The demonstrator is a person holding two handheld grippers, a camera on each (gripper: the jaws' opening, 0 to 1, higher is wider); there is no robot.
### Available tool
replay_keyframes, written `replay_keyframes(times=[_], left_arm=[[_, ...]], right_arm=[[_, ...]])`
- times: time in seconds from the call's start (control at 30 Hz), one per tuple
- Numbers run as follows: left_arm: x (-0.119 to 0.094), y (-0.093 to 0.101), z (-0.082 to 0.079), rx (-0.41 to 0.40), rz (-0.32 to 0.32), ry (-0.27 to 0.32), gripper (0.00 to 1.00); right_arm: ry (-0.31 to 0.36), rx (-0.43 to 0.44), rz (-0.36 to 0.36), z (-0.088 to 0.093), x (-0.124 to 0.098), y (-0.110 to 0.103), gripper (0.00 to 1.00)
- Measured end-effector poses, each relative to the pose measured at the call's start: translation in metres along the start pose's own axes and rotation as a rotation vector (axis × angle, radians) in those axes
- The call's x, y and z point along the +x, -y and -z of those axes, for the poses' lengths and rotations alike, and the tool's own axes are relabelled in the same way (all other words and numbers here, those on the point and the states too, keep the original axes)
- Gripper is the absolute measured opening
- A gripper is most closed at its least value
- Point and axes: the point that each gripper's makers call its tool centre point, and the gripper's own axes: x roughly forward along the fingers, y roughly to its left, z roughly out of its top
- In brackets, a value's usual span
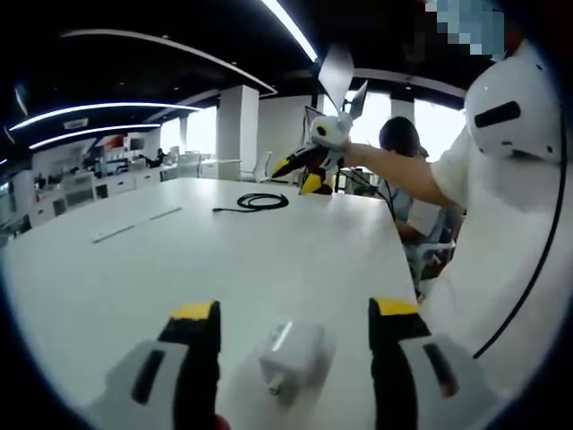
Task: Plug the desk Type‑C cable into the charger adapter.
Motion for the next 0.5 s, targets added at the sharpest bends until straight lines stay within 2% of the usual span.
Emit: replay_keyframes(times=[0.2, 0.5], left_arm=[[0.0, -0.001, 0.001, -0.003, 0.001, -0.001, 0.67], [0.001, -0.003, 0.002, -0.006, -0.002, -0.004, 0.66]], right_arm=[[0.0, 0.03, 0.008, 0.006, -0.001, 0.007, 0.43], [-0.008, 0.075, 0.028, 0.02, -0.001, 0.023, 0.42]])
